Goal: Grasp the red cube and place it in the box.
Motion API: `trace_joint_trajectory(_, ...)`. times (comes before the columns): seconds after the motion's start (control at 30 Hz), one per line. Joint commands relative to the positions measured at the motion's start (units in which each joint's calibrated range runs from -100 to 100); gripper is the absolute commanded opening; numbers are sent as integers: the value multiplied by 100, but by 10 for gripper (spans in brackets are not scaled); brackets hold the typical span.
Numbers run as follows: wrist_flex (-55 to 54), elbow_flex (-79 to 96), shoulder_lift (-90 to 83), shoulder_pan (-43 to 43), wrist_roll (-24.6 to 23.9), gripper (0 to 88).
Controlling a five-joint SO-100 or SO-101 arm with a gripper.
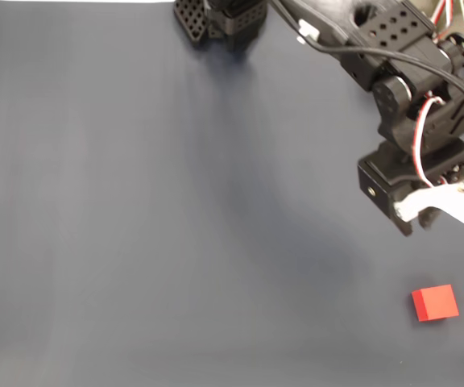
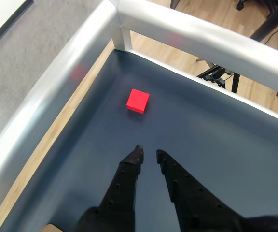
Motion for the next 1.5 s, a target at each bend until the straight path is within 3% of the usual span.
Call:
trace_joint_trajectory(0.0,-18,-685,227,-59,-20,60)
trace_joint_trajectory(0.7,212,-3213,2437,19,93,107)
trace_joint_trajectory(1.07,253,-4052,3035,69,-117,263)
trace_joint_trajectory(1.47,253,-4244,3390,211,-132,339)
